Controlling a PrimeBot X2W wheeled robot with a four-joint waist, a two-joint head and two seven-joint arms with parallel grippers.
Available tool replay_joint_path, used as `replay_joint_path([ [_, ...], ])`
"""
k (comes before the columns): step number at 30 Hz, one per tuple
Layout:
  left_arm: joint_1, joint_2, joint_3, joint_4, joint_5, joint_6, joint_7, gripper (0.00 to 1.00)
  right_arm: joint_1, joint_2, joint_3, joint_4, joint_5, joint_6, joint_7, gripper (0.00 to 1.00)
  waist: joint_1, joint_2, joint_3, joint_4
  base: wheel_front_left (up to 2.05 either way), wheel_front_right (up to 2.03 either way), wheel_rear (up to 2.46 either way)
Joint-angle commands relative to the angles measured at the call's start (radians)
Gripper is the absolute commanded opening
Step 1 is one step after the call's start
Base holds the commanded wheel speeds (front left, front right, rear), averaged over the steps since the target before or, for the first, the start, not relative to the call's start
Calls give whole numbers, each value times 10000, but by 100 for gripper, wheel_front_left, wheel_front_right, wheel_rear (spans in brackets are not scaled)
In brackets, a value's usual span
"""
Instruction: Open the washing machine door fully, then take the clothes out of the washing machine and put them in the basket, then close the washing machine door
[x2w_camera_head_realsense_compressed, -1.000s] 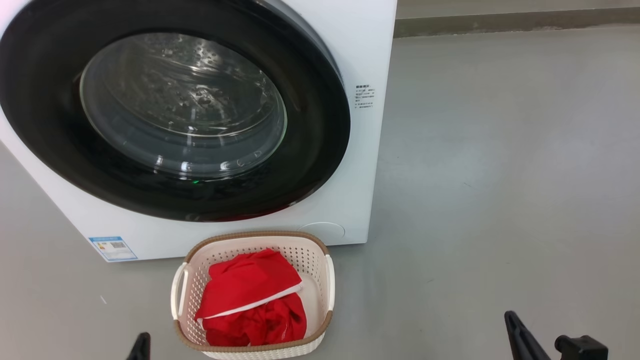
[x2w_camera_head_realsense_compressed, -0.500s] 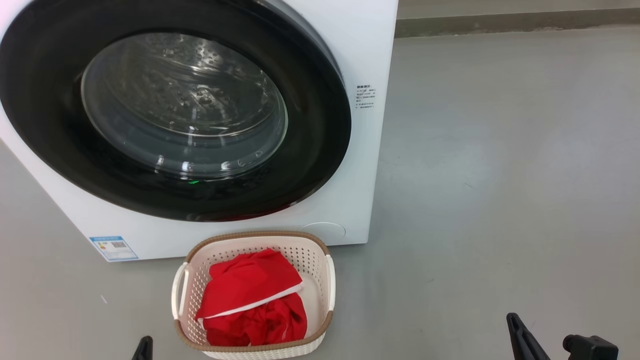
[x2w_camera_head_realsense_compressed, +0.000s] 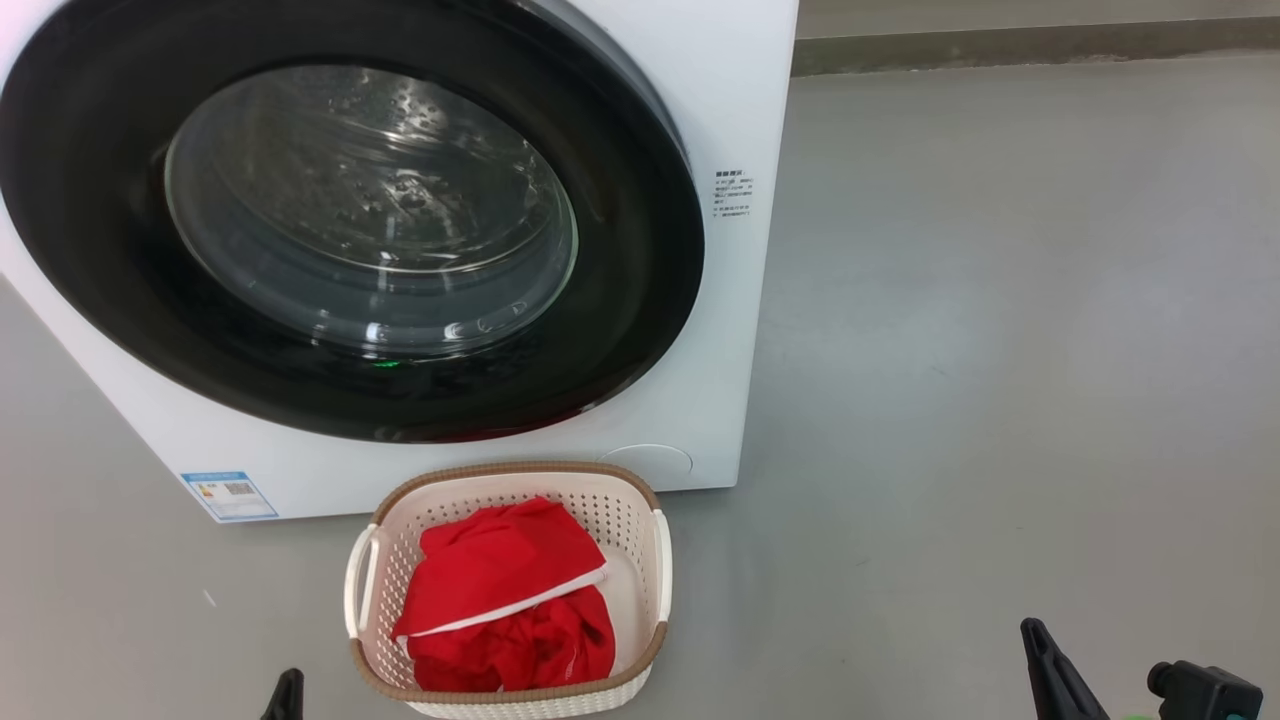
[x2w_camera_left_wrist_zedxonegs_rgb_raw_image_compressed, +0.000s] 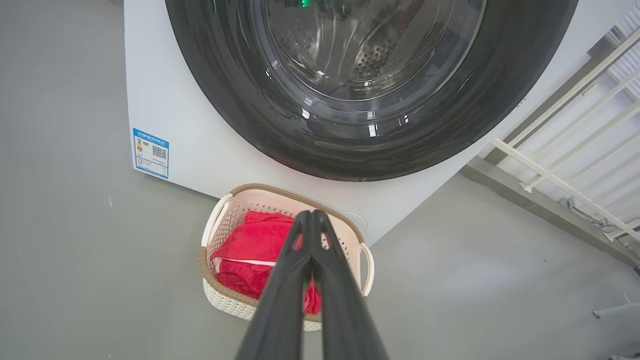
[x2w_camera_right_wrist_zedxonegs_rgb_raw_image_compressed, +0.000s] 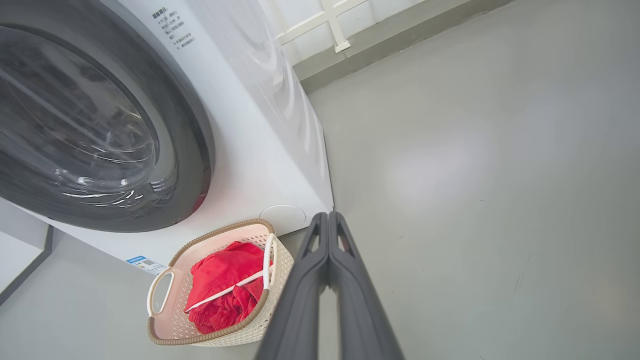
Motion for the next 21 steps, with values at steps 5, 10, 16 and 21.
replay_joint_path([
  [5,-469,36,196,-319,-780,0,190,0,-523,-128,-95,-361,773,-10,199,0,-1,0,-2,10,0,0,0],
  [10,-548,5,222,-350,-1289,0,335,0,-608,-133,-121,-426,1308,-12,347,0,-1,0,-4,18,0,0,0],
  [16,-626,-26,248,-380,-1794,0,479,0,-693,-138,-147,-491,1838,-13,495,0,-1,0,-6,26,0,0,0],
  [21,-704,-58,274,-411,-2300,0,623,0,-777,-143,-173,-556,2369,-15,643,0,-1,0,-8,34,0,0,0],
])
